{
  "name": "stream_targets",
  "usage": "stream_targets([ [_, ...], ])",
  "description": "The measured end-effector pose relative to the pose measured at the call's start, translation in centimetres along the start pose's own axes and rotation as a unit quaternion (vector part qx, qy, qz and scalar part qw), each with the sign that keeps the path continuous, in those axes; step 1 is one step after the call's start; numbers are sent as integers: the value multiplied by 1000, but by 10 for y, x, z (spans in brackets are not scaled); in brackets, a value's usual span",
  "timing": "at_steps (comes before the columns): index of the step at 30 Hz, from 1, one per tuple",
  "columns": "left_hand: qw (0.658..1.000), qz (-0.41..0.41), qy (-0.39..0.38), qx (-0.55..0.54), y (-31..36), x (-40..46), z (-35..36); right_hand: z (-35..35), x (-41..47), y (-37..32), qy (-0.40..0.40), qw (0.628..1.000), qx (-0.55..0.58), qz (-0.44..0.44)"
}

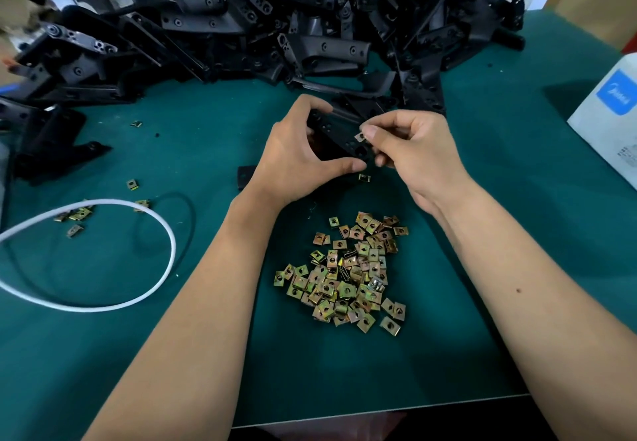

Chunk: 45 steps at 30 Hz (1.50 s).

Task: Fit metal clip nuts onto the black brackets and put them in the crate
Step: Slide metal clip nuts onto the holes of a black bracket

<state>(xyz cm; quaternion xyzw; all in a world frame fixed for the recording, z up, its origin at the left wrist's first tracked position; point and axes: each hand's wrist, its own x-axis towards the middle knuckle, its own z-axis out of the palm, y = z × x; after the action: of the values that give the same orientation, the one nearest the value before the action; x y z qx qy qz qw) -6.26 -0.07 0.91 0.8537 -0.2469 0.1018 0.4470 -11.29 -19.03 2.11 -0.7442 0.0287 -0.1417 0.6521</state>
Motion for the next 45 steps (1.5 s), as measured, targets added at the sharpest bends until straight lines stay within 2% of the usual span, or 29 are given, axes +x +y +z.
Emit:
stream_targets([
  [11,1000,6,1,-2,-1,0,1,3,0,1,-13,999,16,45],
  [17,1000,-2,-1,8,1,0,2,4,0,0,33,998,48,34],
  [19,1000,-1,-1,8,1,0,2,3,0,0,25,998,51,36],
  [25,1000,-6,-5,11,2,-1,1,1,1,1,6,999,24,37],
  [34,999,-1,-13,42,6,0,3,7,-2,3,48,998,-27,9],
  [40,999,-6,-4,50,2,0,5,8,-3,2,39,997,-69,-20],
  [45,999,-17,6,43,0,1,7,9,-4,2,53,997,-51,1],
])
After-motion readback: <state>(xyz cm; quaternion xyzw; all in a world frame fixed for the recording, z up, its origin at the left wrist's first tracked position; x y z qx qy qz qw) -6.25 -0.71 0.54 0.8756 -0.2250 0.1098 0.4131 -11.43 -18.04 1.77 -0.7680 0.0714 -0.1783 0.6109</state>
